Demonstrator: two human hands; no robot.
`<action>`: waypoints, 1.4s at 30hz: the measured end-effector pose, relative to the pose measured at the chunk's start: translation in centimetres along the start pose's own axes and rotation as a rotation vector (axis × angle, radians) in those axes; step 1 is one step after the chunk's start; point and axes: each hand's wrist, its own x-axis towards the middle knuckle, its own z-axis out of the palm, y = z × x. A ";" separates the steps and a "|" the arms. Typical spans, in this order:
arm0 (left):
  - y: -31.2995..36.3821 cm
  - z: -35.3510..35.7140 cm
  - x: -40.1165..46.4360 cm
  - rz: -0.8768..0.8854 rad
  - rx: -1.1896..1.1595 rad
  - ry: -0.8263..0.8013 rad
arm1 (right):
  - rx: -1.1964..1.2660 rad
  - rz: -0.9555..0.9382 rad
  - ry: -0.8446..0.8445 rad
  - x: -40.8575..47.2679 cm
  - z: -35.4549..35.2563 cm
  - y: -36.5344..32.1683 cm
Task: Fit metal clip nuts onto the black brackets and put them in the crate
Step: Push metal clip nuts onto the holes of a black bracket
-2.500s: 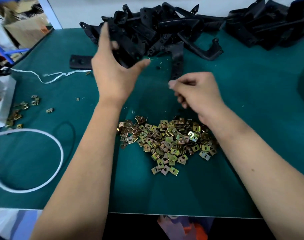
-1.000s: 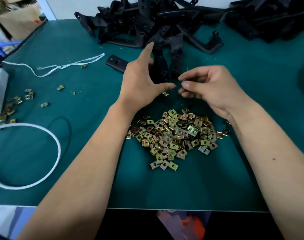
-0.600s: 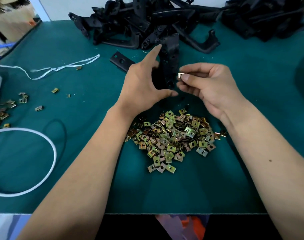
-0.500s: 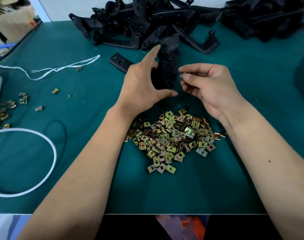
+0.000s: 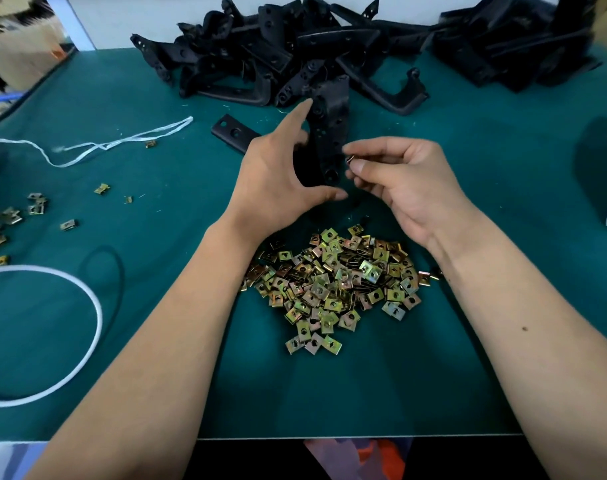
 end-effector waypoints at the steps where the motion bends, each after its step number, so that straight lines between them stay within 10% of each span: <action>1: 0.0 0.0 0.0 0.001 -0.001 0.001 | -0.009 -0.006 -0.005 0.0 0.1 0.0; 42: 0.6 0.8 0.1 0.069 -0.032 -0.012 | 0.006 0.038 0.030 0.3 0.2 0.2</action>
